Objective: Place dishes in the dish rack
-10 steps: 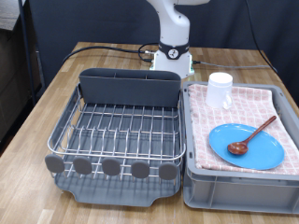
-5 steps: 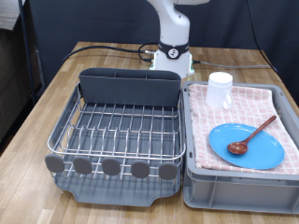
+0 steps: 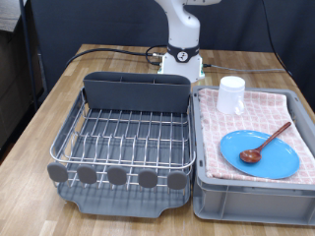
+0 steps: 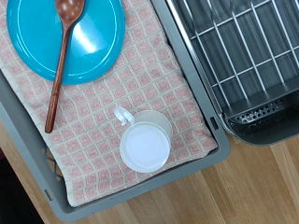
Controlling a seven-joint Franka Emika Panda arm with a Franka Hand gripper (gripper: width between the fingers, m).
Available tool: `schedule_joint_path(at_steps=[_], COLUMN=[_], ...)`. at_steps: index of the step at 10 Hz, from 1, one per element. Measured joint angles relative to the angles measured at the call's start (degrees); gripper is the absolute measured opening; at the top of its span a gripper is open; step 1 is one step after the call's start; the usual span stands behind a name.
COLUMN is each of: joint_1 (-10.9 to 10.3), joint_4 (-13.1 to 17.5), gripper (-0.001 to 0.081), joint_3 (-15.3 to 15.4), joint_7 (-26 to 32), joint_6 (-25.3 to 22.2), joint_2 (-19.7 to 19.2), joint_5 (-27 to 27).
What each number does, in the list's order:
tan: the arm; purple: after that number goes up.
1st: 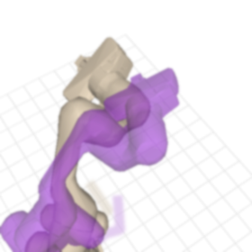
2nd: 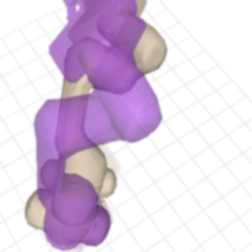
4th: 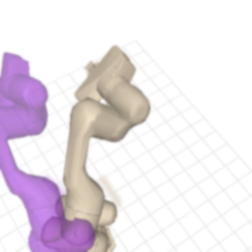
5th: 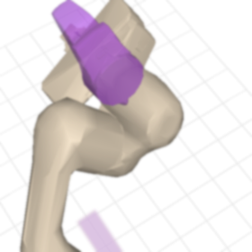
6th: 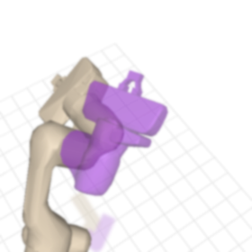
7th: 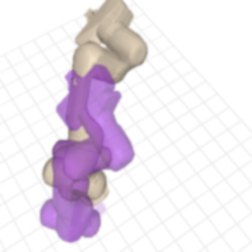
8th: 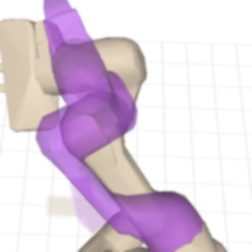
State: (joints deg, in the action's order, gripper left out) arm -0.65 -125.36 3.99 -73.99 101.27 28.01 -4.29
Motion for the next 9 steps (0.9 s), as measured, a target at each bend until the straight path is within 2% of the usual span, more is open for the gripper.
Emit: schedule_joint_path(at_steps=[2,5,9], joint_1=[-0.3,-1.2,-1.3], joint_4=[-0.1,-0.4,-0.4], gripper=[0.0802,0.0802,0.0802], joint_3=[0.9,4.6,11.0], joint_7=[0.0,-1.3,-9.9], joint_6=[-0.1,2.9,6.3], joint_2=[-0.5,-2.2,-4.6], joint_5=[0.2,0.2,0.4])
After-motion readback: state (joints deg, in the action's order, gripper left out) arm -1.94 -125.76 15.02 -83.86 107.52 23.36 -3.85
